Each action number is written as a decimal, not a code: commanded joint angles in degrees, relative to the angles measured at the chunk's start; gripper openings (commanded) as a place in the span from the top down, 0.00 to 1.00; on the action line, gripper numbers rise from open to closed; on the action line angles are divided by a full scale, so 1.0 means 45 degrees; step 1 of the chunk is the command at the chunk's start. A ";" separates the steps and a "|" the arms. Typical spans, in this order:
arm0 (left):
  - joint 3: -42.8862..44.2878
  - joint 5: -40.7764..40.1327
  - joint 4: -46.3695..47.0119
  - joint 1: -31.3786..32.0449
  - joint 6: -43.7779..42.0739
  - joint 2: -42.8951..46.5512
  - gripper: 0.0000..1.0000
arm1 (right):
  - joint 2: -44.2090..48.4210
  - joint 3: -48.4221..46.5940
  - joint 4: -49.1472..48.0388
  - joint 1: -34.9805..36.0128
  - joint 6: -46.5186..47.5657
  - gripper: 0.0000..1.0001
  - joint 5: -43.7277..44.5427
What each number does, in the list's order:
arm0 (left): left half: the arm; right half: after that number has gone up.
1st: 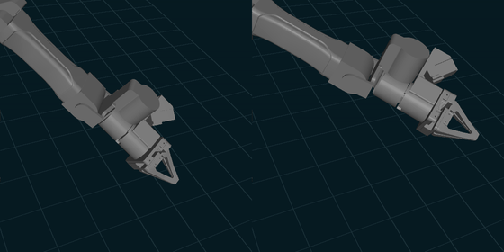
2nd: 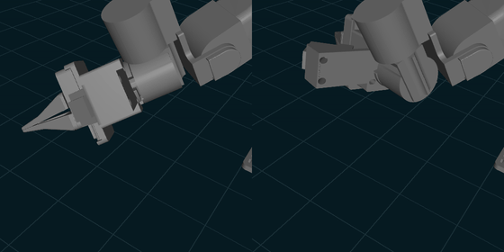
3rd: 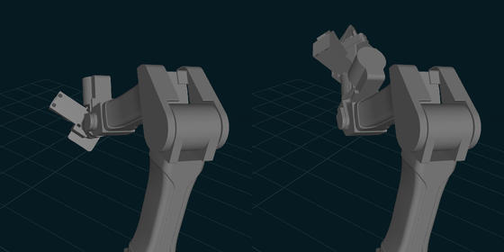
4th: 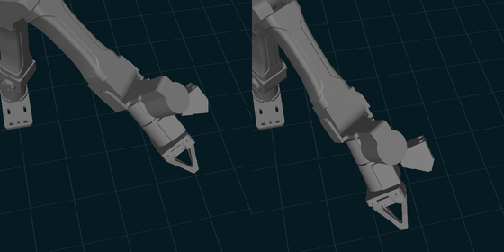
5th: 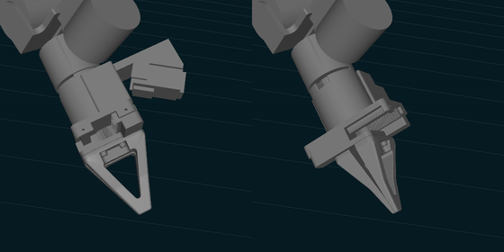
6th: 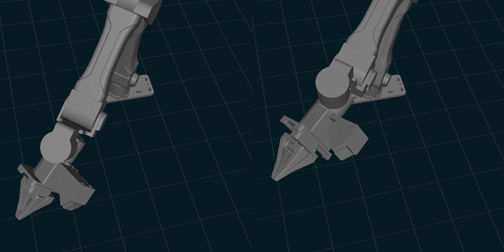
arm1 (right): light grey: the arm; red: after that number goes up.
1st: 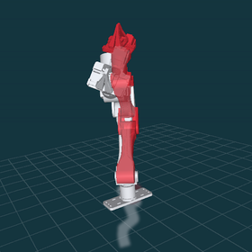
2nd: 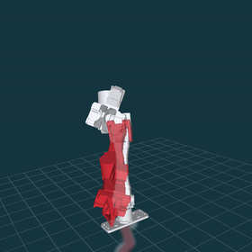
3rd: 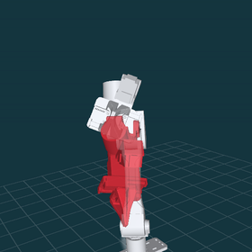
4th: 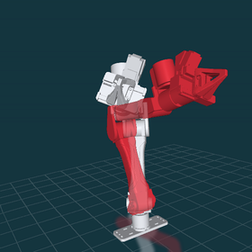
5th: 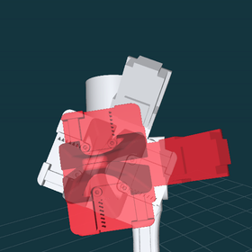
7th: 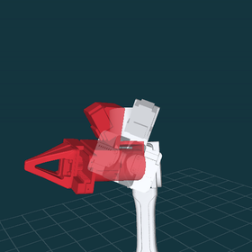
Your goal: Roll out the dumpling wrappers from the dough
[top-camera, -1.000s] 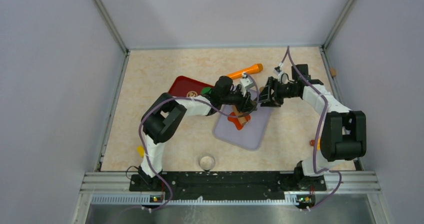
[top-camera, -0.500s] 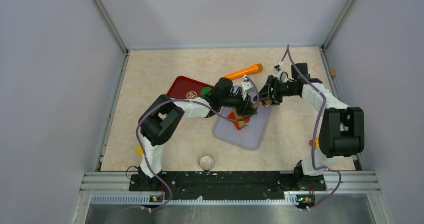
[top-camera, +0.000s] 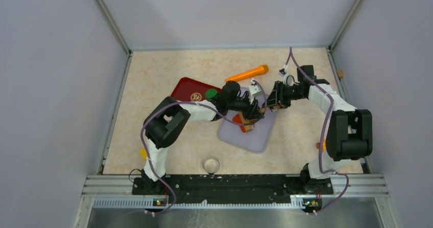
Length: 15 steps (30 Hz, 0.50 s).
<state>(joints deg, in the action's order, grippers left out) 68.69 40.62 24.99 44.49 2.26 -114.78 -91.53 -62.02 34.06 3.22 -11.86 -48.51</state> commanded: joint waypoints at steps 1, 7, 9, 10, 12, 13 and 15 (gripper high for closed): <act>0.0639 -0.0500 0.0587 -0.0003 0.0093 -0.0212 1.00 | 0.0603 -0.0616 0.0912 0.0090 0.1253 1.00 0.1312; 0.0522 -0.0879 0.0795 -0.0018 0.0104 -0.0514 1.00 | 0.0566 -0.0637 0.0637 0.0224 0.0798 1.00 0.2374; 0.0532 -0.0947 0.0894 -0.0013 0.0103 -0.0705 1.00 | 0.0541 -0.0617 0.0544 0.0422 0.0722 1.00 0.3006; 0.0525 -0.0966 0.0992 -0.0020 0.0127 -0.0838 1.00 | 0.0545 -0.0581 0.0481 0.0567 0.0694 1.00 0.3307; 0.0596 -0.1163 0.1240 -0.0014 0.0238 -0.1234 1.00 | 0.0616 -0.0468 0.0286 0.0845 0.0613 1.00 0.3814; 0.0630 -0.1259 0.1321 -0.0005 0.0266 -0.1398 1.00 | 0.0672 -0.0414 0.0182 0.0975 0.0610 1.00 0.4121; 0.0667 -0.1521 0.1622 0.0042 0.0254 -0.1699 1.00 | 0.0875 -0.0297 -0.0029 0.1253 0.0748 1.00 0.4646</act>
<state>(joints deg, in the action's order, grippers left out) 69.49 39.68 28.36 45.30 2.66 -119.46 -91.05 -62.06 35.18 6.22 -9.65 -36.53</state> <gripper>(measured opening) 0.317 0.357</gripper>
